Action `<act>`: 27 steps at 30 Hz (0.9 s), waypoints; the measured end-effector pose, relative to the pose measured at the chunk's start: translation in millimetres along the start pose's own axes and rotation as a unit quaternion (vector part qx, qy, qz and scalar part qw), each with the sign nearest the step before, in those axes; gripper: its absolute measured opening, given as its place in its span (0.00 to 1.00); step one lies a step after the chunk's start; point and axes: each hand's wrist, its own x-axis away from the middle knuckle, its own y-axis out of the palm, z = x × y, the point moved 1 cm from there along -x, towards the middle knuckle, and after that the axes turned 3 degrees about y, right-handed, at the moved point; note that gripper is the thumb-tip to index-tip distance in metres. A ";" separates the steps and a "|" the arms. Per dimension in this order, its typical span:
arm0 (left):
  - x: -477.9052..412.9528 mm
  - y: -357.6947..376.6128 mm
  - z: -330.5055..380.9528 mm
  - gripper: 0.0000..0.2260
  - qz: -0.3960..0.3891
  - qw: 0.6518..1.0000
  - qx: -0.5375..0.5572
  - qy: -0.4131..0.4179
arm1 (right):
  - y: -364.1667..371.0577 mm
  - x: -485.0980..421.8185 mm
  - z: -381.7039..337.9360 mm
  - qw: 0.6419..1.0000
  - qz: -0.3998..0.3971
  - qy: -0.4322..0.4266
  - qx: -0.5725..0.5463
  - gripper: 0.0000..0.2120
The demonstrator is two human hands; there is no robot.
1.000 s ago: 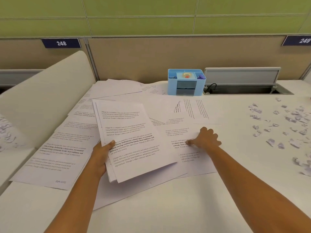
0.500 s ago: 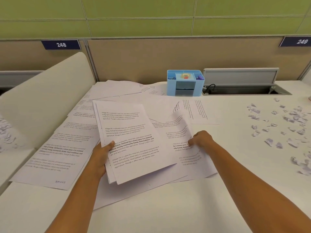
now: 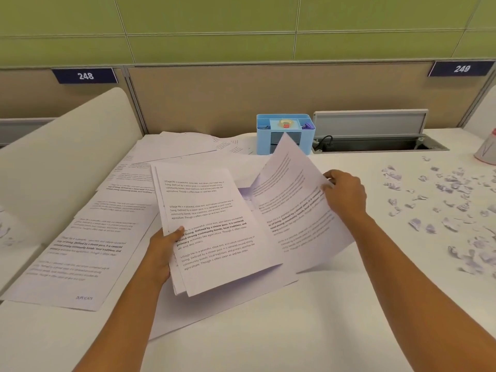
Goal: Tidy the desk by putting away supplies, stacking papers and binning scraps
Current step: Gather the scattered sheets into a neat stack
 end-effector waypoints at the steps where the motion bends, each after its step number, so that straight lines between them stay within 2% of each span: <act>1: 0.6 1.2 0.2 0.15 -0.001 1.000 -0.001 -0.002 | -5.1 -0.1 -0.9 1.000 0.015 -0.011 -0.009 0.13; 6: 2.6 7.4 2.1 0.14 -0.004 1.000 -0.003 -0.004 | -24.3 -1.8 0.8 0.985 0.109 -0.075 -0.107 0.14; 11: 4.8 15.2 2.5 0.13 -0.012 1.000 -0.014 -0.003 | -37.8 -11.4 6.4 0.958 0.123 -0.048 -0.254 0.12; 16: 8.8 25.4 0.9 0.12 -0.026 0.999 -0.031 0.007 | -19.6 -16.4 18.9 0.918 0.031 0.033 -0.394 0.05; 24: 14.9 42.7 1.6 0.14 -0.079 0.996 -0.051 0.011 | 47.8 14.8 15.3 0.910 -0.150 0.103 -0.373 0.01; 27: 15.5 46.9 2.5 0.16 -0.081 0.994 -0.075 0.022 | 53.8 23.5 7.4 0.883 -0.258 0.146 -0.365 0.10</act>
